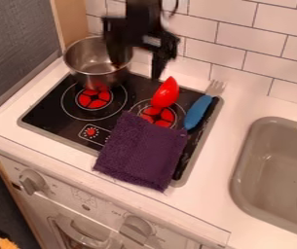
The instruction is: Move the violet towel on the lower left side of the left burner
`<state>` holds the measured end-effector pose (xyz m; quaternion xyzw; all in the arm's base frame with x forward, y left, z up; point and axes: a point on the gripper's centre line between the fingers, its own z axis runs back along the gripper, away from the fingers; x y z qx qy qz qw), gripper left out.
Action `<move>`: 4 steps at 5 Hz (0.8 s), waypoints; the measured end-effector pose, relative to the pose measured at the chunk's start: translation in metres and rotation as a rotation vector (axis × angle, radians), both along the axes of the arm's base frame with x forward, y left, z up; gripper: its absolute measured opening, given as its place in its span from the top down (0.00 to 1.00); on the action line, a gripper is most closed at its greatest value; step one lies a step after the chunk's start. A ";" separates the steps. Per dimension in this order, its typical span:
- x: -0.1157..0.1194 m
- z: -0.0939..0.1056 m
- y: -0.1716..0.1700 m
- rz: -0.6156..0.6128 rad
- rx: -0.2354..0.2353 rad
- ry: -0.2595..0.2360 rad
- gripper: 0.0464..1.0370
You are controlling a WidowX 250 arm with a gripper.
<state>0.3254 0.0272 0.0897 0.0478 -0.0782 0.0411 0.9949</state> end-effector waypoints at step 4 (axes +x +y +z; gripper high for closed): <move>-0.039 -0.054 -0.036 -0.131 -0.062 -0.088 0.04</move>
